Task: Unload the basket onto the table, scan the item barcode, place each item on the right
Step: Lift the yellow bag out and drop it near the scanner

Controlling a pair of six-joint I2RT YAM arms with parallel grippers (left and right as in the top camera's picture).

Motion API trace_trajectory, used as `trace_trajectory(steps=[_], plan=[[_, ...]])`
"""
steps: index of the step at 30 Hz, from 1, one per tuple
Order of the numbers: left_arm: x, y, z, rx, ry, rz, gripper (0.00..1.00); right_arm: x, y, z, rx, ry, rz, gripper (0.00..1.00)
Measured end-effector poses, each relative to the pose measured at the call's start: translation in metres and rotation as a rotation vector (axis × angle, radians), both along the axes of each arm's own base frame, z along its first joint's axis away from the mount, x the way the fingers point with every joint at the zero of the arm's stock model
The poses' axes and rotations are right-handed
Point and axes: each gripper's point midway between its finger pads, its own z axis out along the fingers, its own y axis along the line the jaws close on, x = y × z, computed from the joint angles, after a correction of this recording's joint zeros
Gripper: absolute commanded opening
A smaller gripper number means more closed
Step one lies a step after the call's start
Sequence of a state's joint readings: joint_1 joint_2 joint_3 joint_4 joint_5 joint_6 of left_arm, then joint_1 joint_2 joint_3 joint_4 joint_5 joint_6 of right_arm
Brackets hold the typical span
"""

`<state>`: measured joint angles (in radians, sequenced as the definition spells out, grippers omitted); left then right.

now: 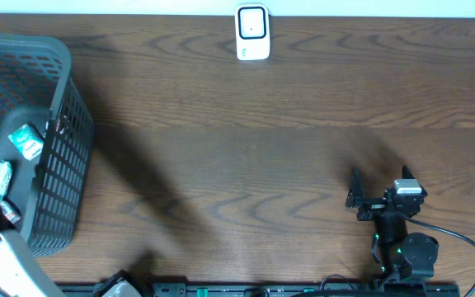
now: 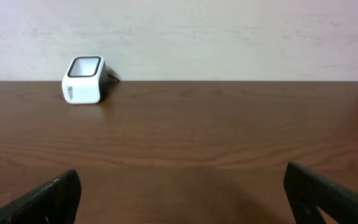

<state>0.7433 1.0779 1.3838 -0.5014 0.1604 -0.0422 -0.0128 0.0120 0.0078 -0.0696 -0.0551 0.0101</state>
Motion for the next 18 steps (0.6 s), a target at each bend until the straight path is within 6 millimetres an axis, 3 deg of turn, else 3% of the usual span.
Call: trace_trajectory(steps=[4, 8, 13, 18], plan=[[0.012, -0.049, 0.060, 0.040, -0.236, -0.186, 0.07, 0.000, 0.000, 0.000, 0.000, 0.000, 0.000, 0.99], [0.029, -0.112, 0.085, 0.005, -0.345, -0.433, 0.07, 0.000, 0.000, 0.000, 0.000, 0.000, 0.000, 0.99], [0.052, -0.190, 0.082, -0.063, -0.347, -0.723, 0.07, 0.000, 0.000, 0.000, 0.000, 0.000, 0.000, 0.99], [0.073, -0.263, 0.063, -0.101, -0.281, -0.971, 0.07, 0.000, 0.000, 0.000, 0.000, 0.000, 0.000, 0.99]])
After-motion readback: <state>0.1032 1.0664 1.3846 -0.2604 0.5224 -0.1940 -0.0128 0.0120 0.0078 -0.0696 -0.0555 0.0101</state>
